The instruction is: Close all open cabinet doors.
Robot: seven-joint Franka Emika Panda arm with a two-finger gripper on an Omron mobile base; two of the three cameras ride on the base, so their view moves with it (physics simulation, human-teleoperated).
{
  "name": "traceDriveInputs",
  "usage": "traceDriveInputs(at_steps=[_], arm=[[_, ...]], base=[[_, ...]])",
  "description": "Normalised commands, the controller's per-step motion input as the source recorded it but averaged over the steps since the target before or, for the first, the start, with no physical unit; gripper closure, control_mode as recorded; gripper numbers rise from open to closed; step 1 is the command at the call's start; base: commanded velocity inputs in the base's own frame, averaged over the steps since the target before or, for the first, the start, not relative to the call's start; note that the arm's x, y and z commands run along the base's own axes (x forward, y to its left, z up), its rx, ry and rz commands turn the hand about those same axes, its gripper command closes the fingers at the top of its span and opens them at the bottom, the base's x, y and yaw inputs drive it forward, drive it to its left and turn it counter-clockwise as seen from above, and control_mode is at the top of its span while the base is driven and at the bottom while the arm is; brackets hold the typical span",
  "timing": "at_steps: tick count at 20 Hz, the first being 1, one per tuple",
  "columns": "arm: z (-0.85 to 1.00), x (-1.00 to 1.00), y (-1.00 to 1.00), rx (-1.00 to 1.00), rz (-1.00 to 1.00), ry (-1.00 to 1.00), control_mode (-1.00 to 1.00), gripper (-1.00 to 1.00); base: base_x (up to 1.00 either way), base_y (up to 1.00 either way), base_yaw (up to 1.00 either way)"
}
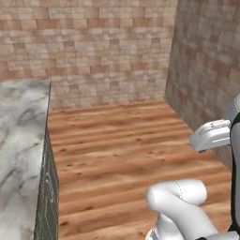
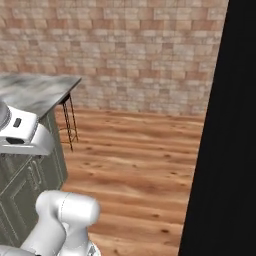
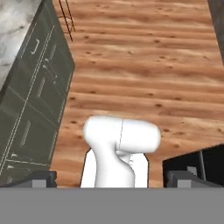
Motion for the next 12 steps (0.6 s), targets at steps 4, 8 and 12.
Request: traceDriveInputs(at_steps=[4,8,12], arm=[[0.00,0.00,0.00,0.00,0.00,0.00,1.00,-1.00],[0.00,0.00,0.00,0.00,0.00,0.00,1.00,-1.00],[0.00,0.00,0.00,0.00,0.00,0.00,1.00,-1.00]], base=[[1.00,-0.48,-0.01],[1.00,-0.29,0.00],[1.00,-0.25,0.00]])
